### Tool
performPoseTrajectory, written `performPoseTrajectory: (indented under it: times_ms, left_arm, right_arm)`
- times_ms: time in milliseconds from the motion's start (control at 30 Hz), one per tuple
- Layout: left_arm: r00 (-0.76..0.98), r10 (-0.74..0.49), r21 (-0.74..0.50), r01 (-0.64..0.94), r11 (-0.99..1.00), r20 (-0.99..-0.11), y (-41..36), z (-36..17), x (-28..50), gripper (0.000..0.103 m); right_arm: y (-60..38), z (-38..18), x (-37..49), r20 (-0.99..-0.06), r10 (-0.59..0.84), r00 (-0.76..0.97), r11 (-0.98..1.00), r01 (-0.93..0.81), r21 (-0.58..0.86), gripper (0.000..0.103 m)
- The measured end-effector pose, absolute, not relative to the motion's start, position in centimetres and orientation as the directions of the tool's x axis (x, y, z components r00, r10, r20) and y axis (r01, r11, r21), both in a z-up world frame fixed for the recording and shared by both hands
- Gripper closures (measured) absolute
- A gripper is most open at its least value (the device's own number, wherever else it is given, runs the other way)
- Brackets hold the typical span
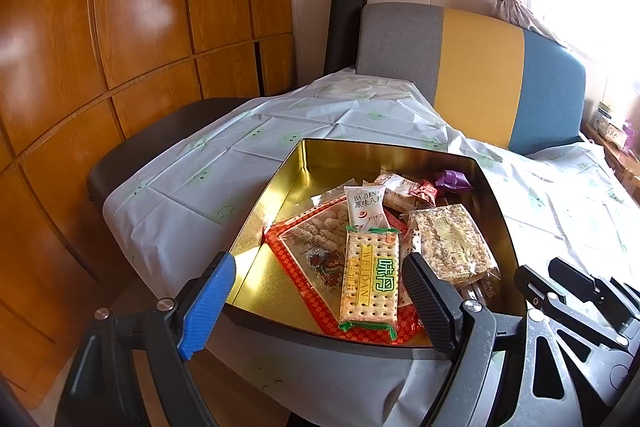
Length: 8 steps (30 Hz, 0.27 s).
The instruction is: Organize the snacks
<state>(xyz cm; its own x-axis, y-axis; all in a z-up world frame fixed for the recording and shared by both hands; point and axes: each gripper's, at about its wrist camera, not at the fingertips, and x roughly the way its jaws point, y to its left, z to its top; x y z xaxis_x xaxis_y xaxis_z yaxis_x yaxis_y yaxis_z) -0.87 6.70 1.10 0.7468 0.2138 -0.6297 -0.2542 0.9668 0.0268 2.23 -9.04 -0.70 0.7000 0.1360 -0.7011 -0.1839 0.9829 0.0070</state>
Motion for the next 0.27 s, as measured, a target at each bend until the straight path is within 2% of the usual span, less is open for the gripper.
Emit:
performPoseTrajectory:
  times_ms: [267]
  left_arm:
    - [0.751, 0.199, 0.005, -0.251, 0.968, -0.630, 7.06, 0.87, -0.94, 0.018]
  right_arm:
    - [-8.79, -0.75, 2.29, -0.706, 0.129, 0.697, 0.983, -0.185, -0.003, 0.063]
